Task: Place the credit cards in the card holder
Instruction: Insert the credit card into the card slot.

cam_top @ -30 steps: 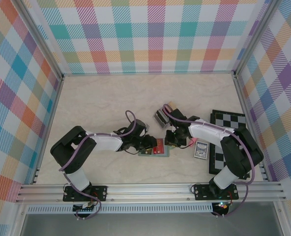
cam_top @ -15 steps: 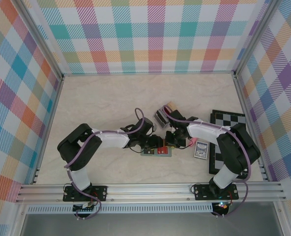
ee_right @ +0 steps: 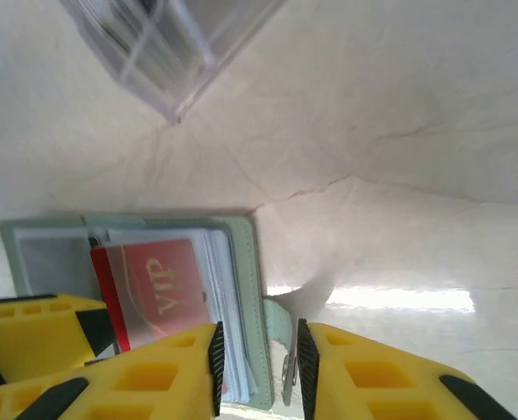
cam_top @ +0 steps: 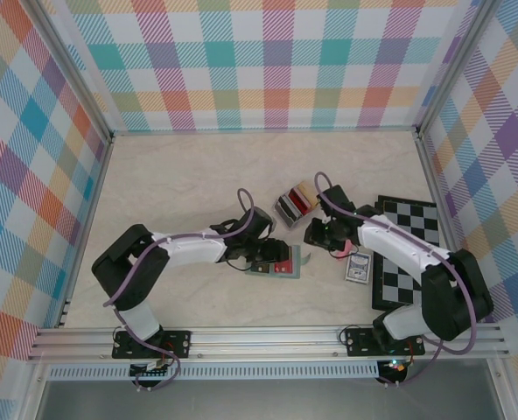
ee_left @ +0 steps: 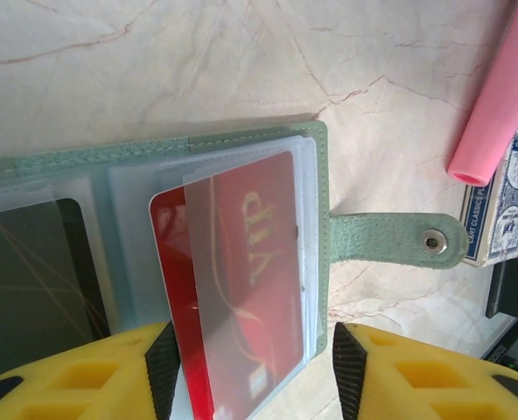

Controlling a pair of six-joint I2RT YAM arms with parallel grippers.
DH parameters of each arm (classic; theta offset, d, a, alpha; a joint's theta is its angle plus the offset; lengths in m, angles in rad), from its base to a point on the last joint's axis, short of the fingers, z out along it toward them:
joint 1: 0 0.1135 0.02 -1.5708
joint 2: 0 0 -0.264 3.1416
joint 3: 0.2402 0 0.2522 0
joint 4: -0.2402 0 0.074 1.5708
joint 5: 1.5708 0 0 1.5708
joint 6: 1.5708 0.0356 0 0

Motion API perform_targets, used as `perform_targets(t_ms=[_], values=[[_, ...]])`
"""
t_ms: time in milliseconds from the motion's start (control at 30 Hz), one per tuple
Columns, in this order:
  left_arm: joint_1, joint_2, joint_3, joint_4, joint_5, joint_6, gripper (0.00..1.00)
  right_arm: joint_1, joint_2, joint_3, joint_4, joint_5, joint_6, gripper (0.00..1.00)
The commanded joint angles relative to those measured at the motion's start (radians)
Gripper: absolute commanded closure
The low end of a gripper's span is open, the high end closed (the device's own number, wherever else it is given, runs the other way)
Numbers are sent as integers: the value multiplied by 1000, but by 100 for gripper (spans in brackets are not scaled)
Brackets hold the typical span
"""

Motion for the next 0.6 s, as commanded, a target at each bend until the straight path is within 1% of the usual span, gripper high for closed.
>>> perform_targets(t_ms=[0, 267, 567], values=[[-6, -10, 32, -49, -24, 27, 48, -15, -13, 43, -61, 28, -24, 69], [0, 51, 77, -70, -37, 26, 48, -18, 22, 27, -29, -32, -21, 68], [1, 101, 115, -42, 22, 46, 51, -17, 111, 5, 9, -82, -18, 69]])
